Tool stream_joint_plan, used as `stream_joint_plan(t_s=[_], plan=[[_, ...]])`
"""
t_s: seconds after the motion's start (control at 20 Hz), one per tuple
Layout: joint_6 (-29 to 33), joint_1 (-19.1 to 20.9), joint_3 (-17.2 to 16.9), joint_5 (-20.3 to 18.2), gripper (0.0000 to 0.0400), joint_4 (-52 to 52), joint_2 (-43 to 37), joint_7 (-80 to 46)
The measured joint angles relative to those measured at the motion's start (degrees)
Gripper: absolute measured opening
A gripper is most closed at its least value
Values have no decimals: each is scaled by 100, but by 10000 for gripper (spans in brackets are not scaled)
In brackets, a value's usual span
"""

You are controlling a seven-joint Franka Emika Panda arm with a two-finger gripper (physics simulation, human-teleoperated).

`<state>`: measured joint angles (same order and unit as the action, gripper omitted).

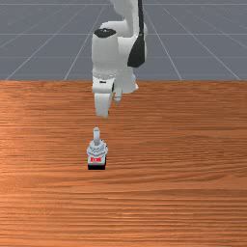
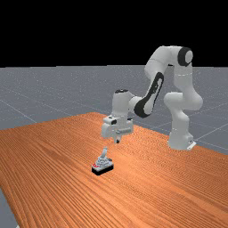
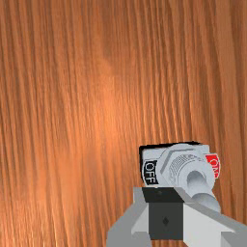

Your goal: Turn on the trigger

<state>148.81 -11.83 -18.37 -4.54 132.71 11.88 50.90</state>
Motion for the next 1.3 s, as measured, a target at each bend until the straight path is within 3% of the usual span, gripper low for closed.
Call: stream_joint_plan(t_s=[0.05, 0.25, 0.55, 0.9, 0.95, 1.0, 1.3], plan=[[-148, -4, -3, -7, 0, -99, 124, -82], [390, 33, 62, -162, 0, 104, 205, 19], [154, 64, -100, -168, 0, -49, 295, -342], [-47, 397, 100, -346, 0, -635, 664, 593], [-45, 183, -109, -48, 0, -750, 767, 28], [-130, 377, 91, -357, 0, -861, 811, 447], [-72, 337, 84, -355, 0, -807, 786, 357]])
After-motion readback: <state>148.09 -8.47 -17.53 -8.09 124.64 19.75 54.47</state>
